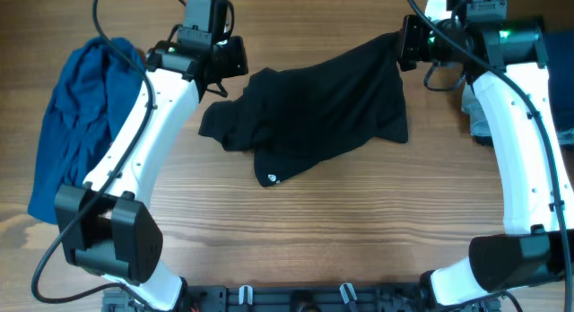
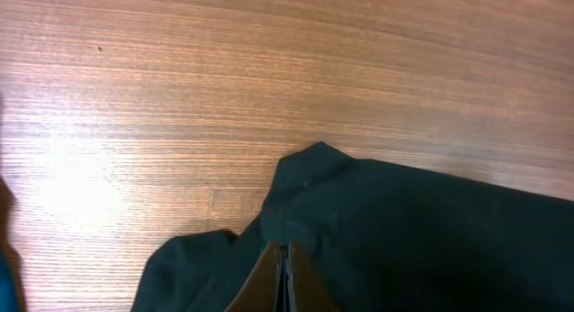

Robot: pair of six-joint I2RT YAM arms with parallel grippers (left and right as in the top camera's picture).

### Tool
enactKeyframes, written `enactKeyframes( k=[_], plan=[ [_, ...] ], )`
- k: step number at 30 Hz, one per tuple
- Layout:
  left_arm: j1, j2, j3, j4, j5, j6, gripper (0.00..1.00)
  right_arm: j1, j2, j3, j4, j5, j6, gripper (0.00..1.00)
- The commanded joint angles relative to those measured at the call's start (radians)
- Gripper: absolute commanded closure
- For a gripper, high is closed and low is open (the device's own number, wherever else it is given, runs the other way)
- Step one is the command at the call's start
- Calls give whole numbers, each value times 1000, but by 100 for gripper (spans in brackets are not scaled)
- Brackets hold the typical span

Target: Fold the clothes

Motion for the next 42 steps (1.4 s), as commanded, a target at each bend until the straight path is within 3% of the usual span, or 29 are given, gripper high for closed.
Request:
enactKeyframes(
  k=[1,5,6,8,12,15,27,38,42],
  plan=[
    [2,-19,4,-2,-13,5,96,-6,11,22,1,18,-13,96],
    [-1,-13,4,-53,22,5,96,-6,11,22,-4,17,-12,96],
    [-1,-3,4,-97,45,5,91,-6,11,22,-6,17,-13,96],
    [-1,24,3,-152,72,2,69,-6,11,22,-9,18,-13,96],
    [-1,93,3,-190,105,2,43,-6,11,22,-9,18,-13,96],
    [-1,145,3,-178,123,2,37,-6,11,22,-9,18,-13,96],
    [-23,327,3,-111,171,10,37,-6,11,22,-8,18,-13,96],
    [-29,366,3,-90,171,9,38,-6,11,22,-8,32,-14,96],
    [-32,366,3,-89,191,9,46,-6,11,22,-7,32,-13,96]
  ],
)
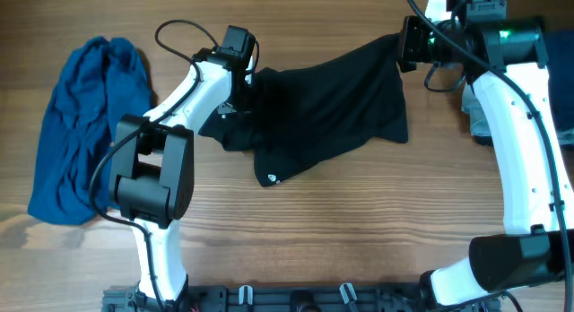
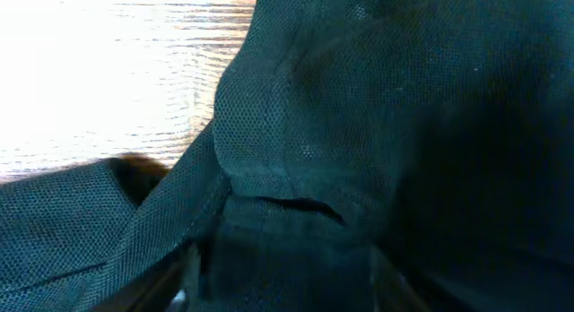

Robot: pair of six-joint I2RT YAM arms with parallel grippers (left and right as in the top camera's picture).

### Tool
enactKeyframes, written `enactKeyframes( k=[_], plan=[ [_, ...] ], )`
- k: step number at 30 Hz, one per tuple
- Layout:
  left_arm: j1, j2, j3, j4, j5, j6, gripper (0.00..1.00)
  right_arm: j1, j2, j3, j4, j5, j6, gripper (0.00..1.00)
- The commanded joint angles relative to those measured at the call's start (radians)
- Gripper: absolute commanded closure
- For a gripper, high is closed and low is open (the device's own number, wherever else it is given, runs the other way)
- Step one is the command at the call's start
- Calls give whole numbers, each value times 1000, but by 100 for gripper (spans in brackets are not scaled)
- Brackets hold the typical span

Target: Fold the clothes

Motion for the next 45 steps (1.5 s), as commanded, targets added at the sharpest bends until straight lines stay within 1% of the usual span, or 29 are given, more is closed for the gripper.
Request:
enactKeyframes(
  k=[1,5,10,12,15,20,21,30,31,37,40,45],
  plan=[
    [-5,21,2,6,48,8,47,-6,11,22,3,24,-13,96],
    [-18,21,2,6,101,8,49,-6,11,22,3,24,-13,96],
    [-42,21,2,3,103,8,50,-6,11,22,3,24,-13,96],
    [-48,21,2,3,103,8,51,-6,11,22,3,24,-14,96],
    [-48,21,2,3,104,8,58,-6,11,22,3,24,-21,96],
    [-47,21,2,6,103,8,88,-6,11,22,3,24,-21,96],
    [-47,21,2,8,103,8,96,-6,11,22,3,24,-20,96],
    [1,-16,8,33,101,9,96,-6,11,22,0,24,-21,96],
    [27,-53,10,33,88,9,96,-6,11,22,0,24,-21,96],
    [87,-183,10,34,57,9,96,-6,11,22,1,24,-21,96],
    [97,-233,10,34,55,10,96,-6,11,22,1,24,-21,96],
    [98,-292,10,34,5,28,96,-6,11,22,2,24,-21,96]
  ],
)
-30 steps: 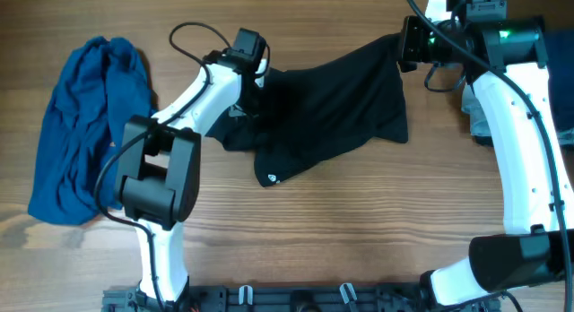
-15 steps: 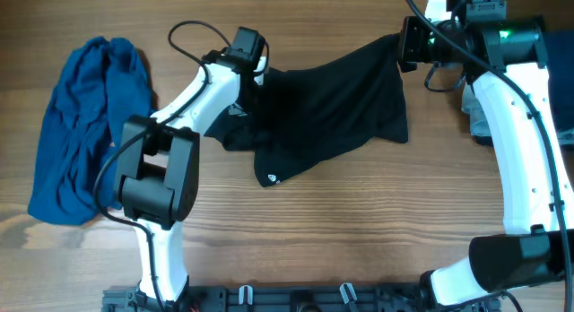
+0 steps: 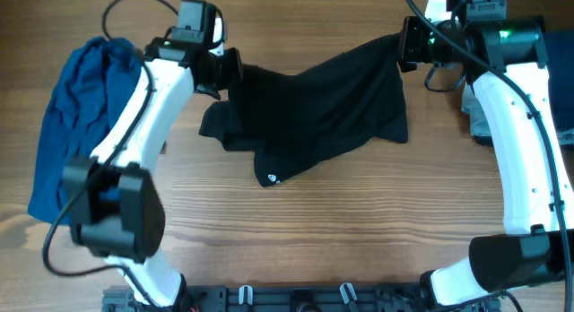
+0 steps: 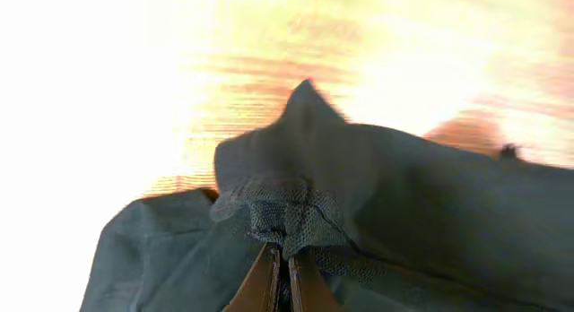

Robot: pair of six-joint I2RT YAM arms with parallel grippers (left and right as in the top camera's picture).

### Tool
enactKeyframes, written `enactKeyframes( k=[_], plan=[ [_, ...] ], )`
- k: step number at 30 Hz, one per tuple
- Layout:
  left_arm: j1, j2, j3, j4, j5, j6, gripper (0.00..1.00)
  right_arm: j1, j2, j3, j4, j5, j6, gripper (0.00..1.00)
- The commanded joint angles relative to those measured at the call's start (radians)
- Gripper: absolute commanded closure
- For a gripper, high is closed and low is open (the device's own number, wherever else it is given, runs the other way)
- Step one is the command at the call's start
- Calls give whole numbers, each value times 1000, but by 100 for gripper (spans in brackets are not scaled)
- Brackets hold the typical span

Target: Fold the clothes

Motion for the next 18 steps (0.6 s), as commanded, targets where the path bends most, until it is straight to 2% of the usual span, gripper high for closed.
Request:
enactKeyframes(
  k=[1,10,18],
  plan=[
    [-3,-58,10,3,-62,21,96,-6,11,22,3,21,-10,96],
    [-3,-205,10,16,-201,21,96,-6,-36,25,15,18,-23,96],
    [-3,-410,24,56,-338,21,96,-35,-164,71,11,40,-29,96]
  ],
)
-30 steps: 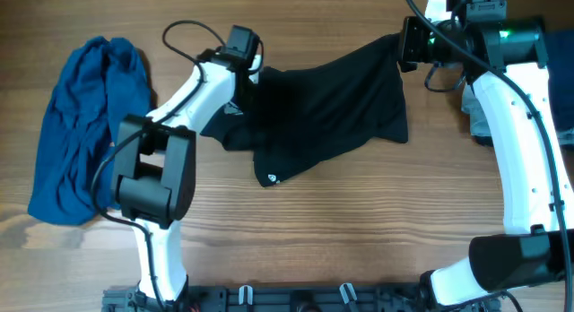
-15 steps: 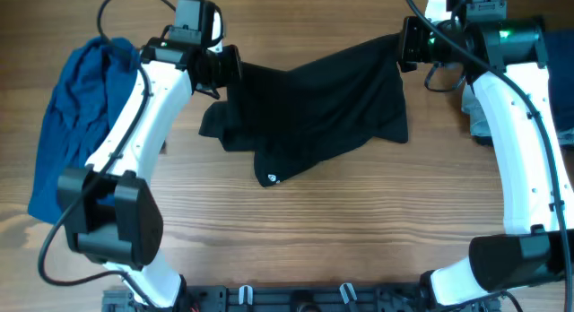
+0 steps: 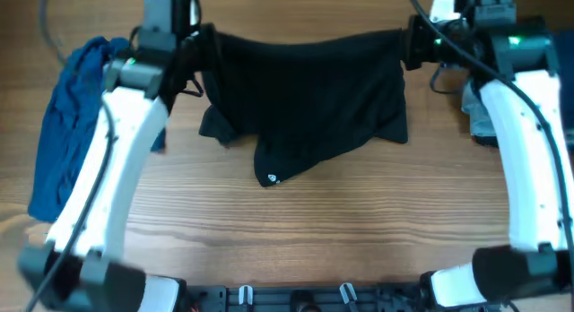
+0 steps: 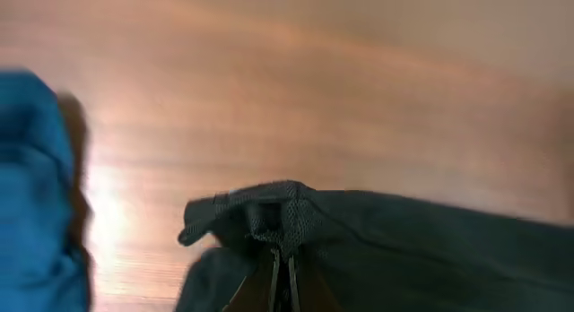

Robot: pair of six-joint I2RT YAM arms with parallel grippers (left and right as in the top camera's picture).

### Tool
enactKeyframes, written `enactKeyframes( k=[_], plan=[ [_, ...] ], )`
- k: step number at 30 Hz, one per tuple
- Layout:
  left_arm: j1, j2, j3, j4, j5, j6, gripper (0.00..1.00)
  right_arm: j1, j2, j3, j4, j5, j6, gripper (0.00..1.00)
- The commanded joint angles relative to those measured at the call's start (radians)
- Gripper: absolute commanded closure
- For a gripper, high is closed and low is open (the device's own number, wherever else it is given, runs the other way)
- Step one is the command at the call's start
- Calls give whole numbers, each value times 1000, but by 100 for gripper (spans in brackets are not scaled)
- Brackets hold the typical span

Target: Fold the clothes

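Observation:
A black garment hangs stretched between both arms above the wooden table, its lower part with a small white logo still resting on the wood. My left gripper is shut on the garment's upper left corner; in the left wrist view the mesh cloth bunches over the closed fingertips. At the upper right corner my right gripper holds the cloth, its jaws hidden by the fabric and the arm.
A crumpled blue garment lies at the table's left side, also showing at the left edge of the left wrist view. A grey and dark piece of cloth sits at the far right behind the right arm.
My left gripper has moved up and toward the far left with the garment's corner. The top edge of the black cloth is now pulled straight between both grippers.
My left gripper was shut beside the garment's left corner while the right held the right corner raised. Then the left was open, down on the cloth. Then it was shut on the corner and lifted, and now the garment hangs spread between both arms.

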Motion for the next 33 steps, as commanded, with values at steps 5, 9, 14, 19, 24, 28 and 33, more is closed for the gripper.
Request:
enactKeyframes(
  k=[5,9,14,19,24,28,33],
  plan=[
    [0,-232,71,11,-136,29,96,-26,-173,100,-18,40,-37,96],
    [0,-304,94,18,-146,51,96,-25,-221,123,-34,44,-44,96],
    [0,-375,114,17,-162,51,96,-25,-285,142,-69,44,-47,96],
    [-1,-449,119,17,-162,51,96,-25,-357,143,-96,44,-47,96],
    [-2,-541,119,1,-161,50,96,-25,-444,153,-136,43,-46,96],
    [-2,-612,119,-27,-160,50,96,-25,-514,153,-159,39,-43,96],
    [-2,-698,119,-50,-116,46,96,-25,-589,154,-180,-23,-43,96]
  ],
)
